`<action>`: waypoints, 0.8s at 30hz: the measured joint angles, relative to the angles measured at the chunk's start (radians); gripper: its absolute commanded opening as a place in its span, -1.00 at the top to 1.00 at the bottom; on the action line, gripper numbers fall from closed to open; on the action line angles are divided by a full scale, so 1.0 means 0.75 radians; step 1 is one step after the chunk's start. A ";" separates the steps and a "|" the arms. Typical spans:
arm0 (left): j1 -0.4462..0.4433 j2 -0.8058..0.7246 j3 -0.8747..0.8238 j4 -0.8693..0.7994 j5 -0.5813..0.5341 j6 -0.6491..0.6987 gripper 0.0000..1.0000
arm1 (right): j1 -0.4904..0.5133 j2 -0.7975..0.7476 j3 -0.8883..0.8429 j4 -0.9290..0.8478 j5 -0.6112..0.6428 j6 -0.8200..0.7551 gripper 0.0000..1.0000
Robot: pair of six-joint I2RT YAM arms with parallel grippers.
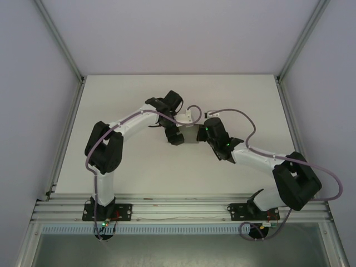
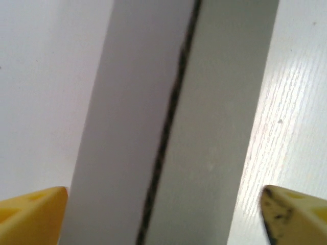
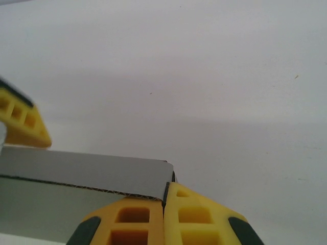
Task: Assemble paper box
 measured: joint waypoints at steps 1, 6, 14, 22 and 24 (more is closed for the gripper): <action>0.000 -0.013 -0.011 0.012 0.001 -0.017 -1.00 | 0.013 0.000 0.001 -0.005 0.014 0.000 1.00; 0.002 -0.168 -0.121 0.095 -0.035 -0.113 -1.00 | 0.055 -0.002 0.014 -0.041 0.076 0.002 1.00; 0.060 -0.428 -0.314 0.226 -0.194 -0.420 -0.43 | 0.077 -0.030 0.056 -0.178 0.108 0.005 1.00; 0.101 -0.467 -0.441 0.302 -0.183 -0.611 0.27 | 0.097 -0.008 0.120 -0.268 0.114 -0.001 1.00; 0.101 -0.467 -0.441 0.311 -0.179 -0.633 0.34 | 0.101 -0.007 0.128 -0.286 0.123 0.000 1.00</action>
